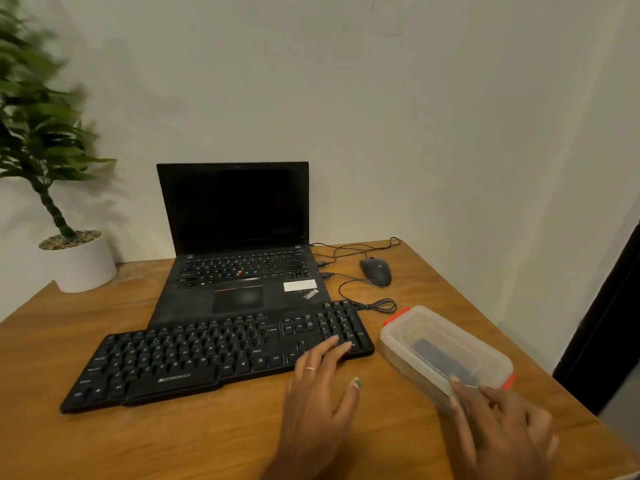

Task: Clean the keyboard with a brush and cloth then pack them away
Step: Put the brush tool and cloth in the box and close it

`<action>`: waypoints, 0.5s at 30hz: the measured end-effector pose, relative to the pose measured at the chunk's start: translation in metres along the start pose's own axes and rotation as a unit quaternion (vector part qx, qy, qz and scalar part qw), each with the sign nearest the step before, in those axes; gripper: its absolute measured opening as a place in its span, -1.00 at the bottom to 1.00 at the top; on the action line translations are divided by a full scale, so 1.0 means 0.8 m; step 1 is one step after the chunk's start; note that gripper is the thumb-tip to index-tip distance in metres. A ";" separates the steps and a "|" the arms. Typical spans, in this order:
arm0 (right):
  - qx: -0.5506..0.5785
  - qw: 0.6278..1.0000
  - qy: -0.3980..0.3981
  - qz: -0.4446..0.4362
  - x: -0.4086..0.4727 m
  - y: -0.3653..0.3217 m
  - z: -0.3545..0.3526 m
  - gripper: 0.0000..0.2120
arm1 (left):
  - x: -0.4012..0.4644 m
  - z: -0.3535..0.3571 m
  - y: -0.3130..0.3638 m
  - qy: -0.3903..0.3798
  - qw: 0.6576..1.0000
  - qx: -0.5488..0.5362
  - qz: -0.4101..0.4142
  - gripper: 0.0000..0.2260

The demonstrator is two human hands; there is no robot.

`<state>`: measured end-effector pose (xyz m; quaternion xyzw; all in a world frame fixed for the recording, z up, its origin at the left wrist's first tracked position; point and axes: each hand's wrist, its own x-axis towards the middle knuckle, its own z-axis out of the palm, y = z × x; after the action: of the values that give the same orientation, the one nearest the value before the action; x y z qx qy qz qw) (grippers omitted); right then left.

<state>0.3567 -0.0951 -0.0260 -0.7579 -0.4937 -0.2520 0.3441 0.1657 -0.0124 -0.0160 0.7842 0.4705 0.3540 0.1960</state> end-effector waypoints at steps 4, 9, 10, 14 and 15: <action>0.024 0.998 -0.047 -0.020 0.015 -0.023 0.024 -0.62 | 0.001 -0.039 -0.042 0.034 0.996 0.077 -0.036 -0.56; 0.083 0.994 -0.065 -0.040 0.032 -0.049 0.050 -0.82 | 0.002 -0.069 -0.086 0.058 0.983 0.159 -0.068 -0.31; 0.097 0.992 -0.071 -0.046 0.035 -0.053 0.054 -0.81 | 0.003 -0.073 -0.092 0.055 0.981 0.173 -0.069 -0.29; 0.137 0.980 -0.137 -0.040 0.042 -0.067 0.063 -0.69 | 0.012 -0.076 -0.112 0.027 0.974 0.219 -0.054 -0.22; 0.139 0.978 -0.148 -0.046 0.043 -0.070 0.064 -0.67 | 0.015 -0.075 -0.115 0.018 0.971 0.231 -0.048 -0.19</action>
<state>0.3208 -0.0208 -0.0184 -0.7080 -0.6039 -0.0812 0.3570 0.0697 0.0407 -0.0301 0.7782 0.5802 0.2396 0.0176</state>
